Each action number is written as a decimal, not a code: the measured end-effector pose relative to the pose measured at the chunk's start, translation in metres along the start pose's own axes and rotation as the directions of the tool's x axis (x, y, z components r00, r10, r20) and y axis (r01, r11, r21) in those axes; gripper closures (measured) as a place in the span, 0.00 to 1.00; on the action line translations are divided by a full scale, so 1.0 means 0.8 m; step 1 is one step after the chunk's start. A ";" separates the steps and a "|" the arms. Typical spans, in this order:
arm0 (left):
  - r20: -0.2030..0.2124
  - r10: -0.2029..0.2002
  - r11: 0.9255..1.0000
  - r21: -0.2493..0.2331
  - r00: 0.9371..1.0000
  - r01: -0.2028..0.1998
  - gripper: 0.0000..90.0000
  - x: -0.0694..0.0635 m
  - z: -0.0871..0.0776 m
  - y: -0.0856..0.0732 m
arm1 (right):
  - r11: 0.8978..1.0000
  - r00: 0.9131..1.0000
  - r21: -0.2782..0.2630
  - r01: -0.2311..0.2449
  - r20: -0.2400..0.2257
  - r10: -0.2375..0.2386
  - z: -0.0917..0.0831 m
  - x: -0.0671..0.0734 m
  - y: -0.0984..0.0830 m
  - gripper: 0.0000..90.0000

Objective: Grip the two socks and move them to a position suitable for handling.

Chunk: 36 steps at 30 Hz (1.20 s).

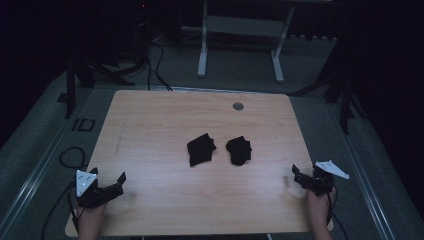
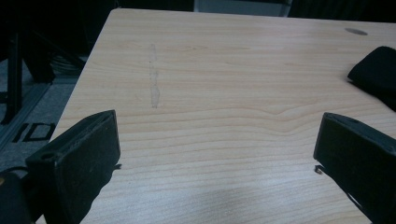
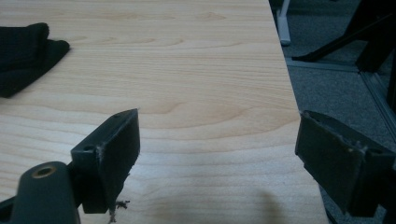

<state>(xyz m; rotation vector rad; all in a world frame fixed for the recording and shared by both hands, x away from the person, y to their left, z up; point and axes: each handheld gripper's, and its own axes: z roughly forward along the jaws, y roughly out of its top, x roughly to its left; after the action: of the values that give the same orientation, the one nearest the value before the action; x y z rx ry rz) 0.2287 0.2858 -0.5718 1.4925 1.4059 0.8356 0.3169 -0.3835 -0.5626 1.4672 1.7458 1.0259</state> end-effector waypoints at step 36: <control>0.051 0.005 1.000 0.006 0.999 -0.005 0.01 -0.007 0.000 0.002 | 0.952 0.894 0.157 0.264 -0.409 -0.181 0.076 0.125 0.071 0.15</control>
<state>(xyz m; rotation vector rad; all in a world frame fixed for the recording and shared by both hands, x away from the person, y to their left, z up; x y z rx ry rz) 0.2286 0.2803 -0.5698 1.5126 1.3684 0.7914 0.3784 -0.2707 -0.5419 1.1948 2.3105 1.0911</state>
